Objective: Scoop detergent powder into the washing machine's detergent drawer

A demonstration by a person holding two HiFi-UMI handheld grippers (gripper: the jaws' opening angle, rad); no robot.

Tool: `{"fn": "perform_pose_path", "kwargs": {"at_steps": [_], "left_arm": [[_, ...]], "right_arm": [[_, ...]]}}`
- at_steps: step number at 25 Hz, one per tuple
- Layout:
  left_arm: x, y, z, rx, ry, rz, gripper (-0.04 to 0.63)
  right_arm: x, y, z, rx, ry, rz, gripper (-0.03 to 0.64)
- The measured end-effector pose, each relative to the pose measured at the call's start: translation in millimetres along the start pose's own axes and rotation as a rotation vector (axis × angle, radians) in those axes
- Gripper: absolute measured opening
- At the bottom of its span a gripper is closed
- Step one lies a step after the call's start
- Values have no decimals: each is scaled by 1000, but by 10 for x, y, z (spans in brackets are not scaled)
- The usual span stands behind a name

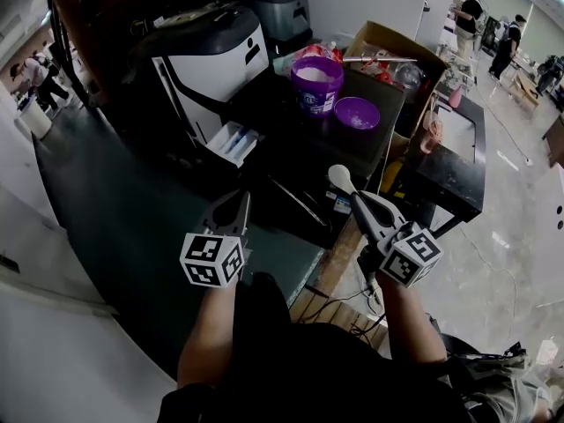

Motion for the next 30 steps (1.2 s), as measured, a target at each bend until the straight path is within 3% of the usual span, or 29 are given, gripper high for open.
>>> {"fn": "perform_pose_path", "kwargs": {"at_steps": [9, 20, 30], "left_arm": [[-950, 1065, -430, -61, -33, 74, 8], [-1768, 2366, -747, 39, 40, 138, 8], [-1872, 2740, -1207, 17, 43, 141, 8]], "right_arm": [[-1237, -502, -128, 9, 26, 71, 21], [-2672, -647, -877, 30, 101, 190, 21], [-2973, -734, -1136, 13, 98, 233, 21]]}}
Point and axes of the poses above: the fingertips, and each gripper's own axes: x backward along the fingers, y to its left, z out of its underside, the point moved 9 cm from there along x, backward along the fingers, and after that the axes turned 5 degrees about y, right-handed, at the moved point
